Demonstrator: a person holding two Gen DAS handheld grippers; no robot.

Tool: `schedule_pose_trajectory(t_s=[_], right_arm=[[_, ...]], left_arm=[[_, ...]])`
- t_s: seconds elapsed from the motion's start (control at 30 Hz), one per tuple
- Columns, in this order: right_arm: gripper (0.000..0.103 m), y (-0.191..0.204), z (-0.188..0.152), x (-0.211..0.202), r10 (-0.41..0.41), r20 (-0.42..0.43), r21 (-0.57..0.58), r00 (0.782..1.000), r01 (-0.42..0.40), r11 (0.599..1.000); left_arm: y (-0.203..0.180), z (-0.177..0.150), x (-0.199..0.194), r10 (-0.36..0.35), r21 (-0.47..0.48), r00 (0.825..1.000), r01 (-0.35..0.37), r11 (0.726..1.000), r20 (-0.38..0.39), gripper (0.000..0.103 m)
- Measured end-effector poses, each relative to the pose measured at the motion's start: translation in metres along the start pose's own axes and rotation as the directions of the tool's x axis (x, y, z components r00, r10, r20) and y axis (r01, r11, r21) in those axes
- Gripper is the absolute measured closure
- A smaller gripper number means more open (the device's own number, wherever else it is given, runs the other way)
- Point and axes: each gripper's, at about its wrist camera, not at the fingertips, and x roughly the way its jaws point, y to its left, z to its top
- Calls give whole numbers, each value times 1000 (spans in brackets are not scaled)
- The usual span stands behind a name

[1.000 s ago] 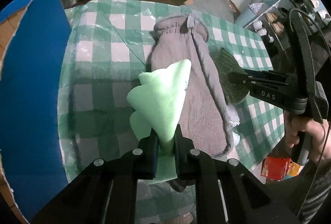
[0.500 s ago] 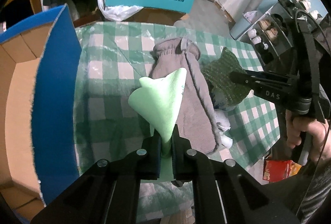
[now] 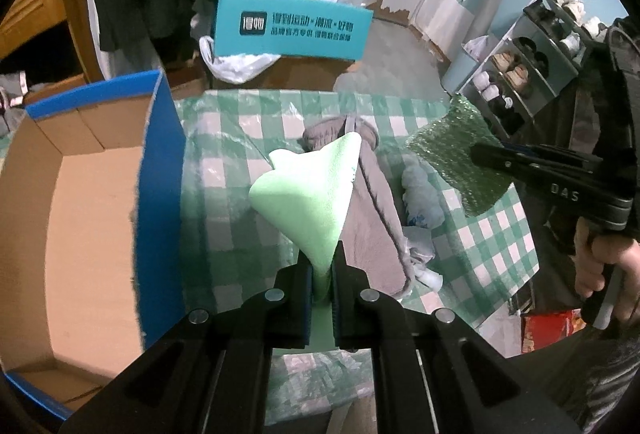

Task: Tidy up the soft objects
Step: 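Carry the green foam and green scrubber pad with both grippers over the cardboard box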

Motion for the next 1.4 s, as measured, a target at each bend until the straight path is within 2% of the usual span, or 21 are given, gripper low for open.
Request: schedule_pose_trajectory(t_s=[0.5,0.97,1.4], right_arm=[[82,31,-4,-44,27,76,-40,997,-24,999],[82,73,9,-51,75,89,-110,993,-65,992],[82,138,26,-54,137,93,-209,986,-115,971]], left_arm=[[6,-5,-46,46,26,994,-49,998,101,96],[32,-15,-74,73,-28,987,-69,997,146,96],[71,-24,-96,119,-98,977,-102,990,177,96]])
